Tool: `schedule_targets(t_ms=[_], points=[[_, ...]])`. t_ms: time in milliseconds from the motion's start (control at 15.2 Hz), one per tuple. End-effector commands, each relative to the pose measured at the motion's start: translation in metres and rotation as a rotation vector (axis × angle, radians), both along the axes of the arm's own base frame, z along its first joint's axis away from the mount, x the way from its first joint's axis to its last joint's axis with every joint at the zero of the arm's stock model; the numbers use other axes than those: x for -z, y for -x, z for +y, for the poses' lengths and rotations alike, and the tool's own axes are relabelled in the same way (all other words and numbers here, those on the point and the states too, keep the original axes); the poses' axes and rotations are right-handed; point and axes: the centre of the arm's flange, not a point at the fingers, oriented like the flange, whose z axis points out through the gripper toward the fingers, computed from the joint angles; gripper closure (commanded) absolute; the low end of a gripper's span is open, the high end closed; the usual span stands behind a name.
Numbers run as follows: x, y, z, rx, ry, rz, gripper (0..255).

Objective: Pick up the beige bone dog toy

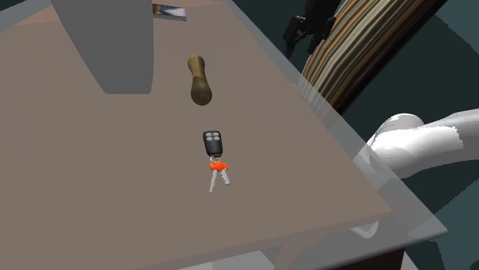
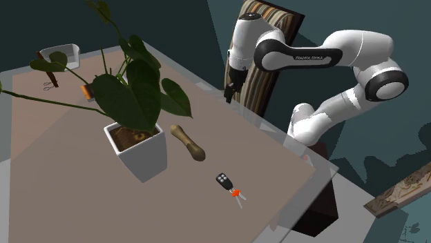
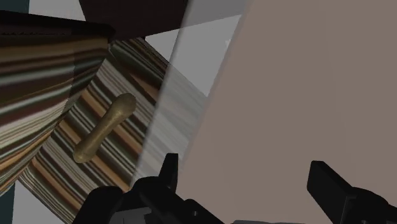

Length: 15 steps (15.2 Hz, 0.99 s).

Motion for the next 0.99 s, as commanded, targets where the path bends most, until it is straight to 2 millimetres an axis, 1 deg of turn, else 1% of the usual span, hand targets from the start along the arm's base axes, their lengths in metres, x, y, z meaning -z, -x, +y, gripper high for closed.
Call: schedule_targets(t_ms=[0,462,924], points=[[0.001,-0.010,0.026,0.033,0.000,0.006,0],[0.006,-0.045,0.115,0.136,0.004,0.026,0],[0.012,-0.088,0.200,0.239,0.008,0.047,0]])
